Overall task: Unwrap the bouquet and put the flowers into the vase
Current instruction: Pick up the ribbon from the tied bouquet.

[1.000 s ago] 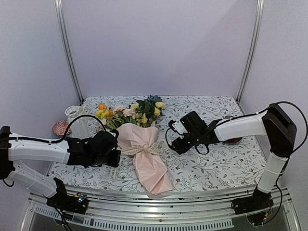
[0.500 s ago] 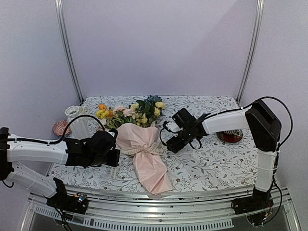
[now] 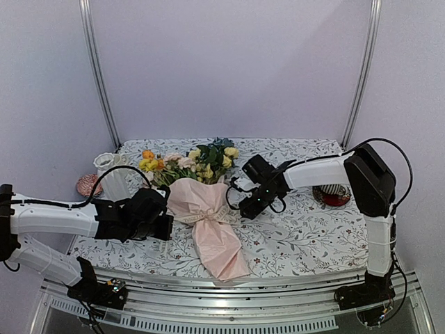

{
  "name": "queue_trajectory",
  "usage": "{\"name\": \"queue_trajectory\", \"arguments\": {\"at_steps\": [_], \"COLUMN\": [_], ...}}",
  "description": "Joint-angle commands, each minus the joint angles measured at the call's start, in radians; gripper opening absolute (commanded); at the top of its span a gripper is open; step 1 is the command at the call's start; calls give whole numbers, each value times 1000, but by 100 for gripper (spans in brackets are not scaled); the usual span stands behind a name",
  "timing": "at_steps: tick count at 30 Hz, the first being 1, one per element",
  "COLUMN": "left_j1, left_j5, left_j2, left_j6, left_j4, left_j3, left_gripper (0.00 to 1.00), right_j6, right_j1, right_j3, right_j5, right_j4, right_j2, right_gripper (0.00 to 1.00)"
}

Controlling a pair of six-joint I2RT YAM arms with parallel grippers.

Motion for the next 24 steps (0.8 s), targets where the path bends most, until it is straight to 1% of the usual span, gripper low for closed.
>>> {"name": "queue_trajectory", "arguments": {"at_steps": [1,4,6,9,10,15,18,24], "left_j1": [14,16,15,19,18,21,21,22], "left_j5": [4,3,1,1,1,2,2,-12], "left_j2": [3,3,0,-4,-4,-7,-12,-26], "left_j6": [10,11,12,8,8,6,6,13], "left_j4": [31,32,29,30,30,31,30,4], "left_j3": [-4,-6,-7,-11,-13,-18,-18,-8], "left_gripper": [0,0,0,0,0,0,0,0], "right_j6": [-5,-11,-16,-16,-14,14,50,112], "right_j1": [-2,-2,-1,-2,-2,-6,-16,-46], "right_j3": [46,61,67,66,62,19,-17,-135], "right_j5": [-10,-13,-24,-18,-14,50,136,168], "right_j4": [-118,-157,-181,-196,-193,-121,-70,53], "right_j2": [67,86,96,94,86,-8,-80,-253], "right_gripper": [51,43,34,9,5,3,3,3]}}
